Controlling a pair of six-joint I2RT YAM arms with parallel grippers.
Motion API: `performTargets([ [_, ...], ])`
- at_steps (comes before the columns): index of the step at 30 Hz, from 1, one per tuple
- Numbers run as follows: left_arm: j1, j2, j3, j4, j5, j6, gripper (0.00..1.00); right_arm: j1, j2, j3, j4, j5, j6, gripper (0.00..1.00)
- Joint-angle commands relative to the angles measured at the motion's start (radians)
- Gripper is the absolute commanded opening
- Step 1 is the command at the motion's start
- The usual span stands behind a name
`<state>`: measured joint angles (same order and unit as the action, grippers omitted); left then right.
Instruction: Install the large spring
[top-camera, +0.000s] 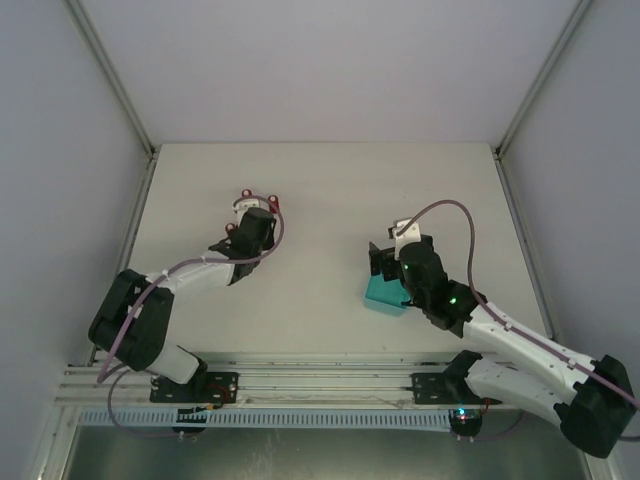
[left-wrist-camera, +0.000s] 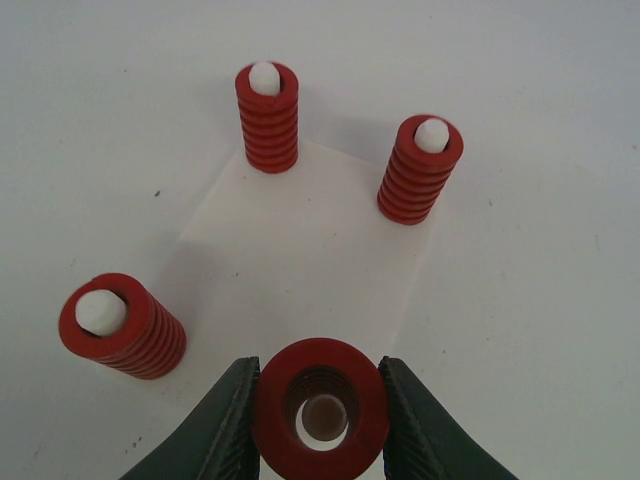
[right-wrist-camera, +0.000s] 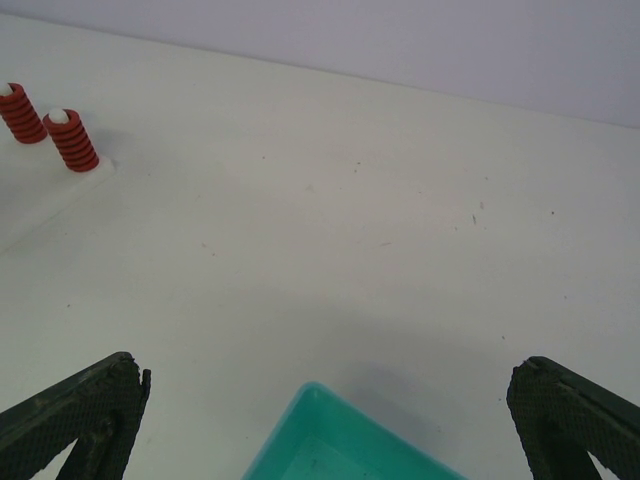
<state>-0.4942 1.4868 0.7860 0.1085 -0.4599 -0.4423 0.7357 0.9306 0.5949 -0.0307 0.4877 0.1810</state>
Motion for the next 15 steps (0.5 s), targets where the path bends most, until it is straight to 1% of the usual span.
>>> performTargets([
  [1,0.008,0.029,0.034,-0.001,-0.005,0.008,0.0,-0.007,-0.001,-0.011,0.029,-0.004,0.015,0.99],
  [3,0.009,0.042,0.038,-0.002,-0.008,0.005,0.01,-0.007,0.002,-0.01,0.029,-0.007,0.015,0.99],
  [5,0.01,0.055,0.044,-0.006,-0.007,0.005,0.05,-0.007,0.005,-0.009,0.029,-0.008,0.015,0.99],
  [6,0.012,0.062,0.048,-0.008,-0.007,0.004,0.1,-0.01,0.006,-0.01,0.03,-0.008,0.015,0.99],
  [8,0.014,0.074,0.056,-0.015,-0.008,0.002,0.18,-0.01,0.004,-0.011,0.029,-0.008,0.016,0.99],
  [15,0.02,0.108,0.095,-0.055,0.0,0.003,0.39,-0.018,0.01,-0.013,0.031,-0.008,0.02,0.99],
])
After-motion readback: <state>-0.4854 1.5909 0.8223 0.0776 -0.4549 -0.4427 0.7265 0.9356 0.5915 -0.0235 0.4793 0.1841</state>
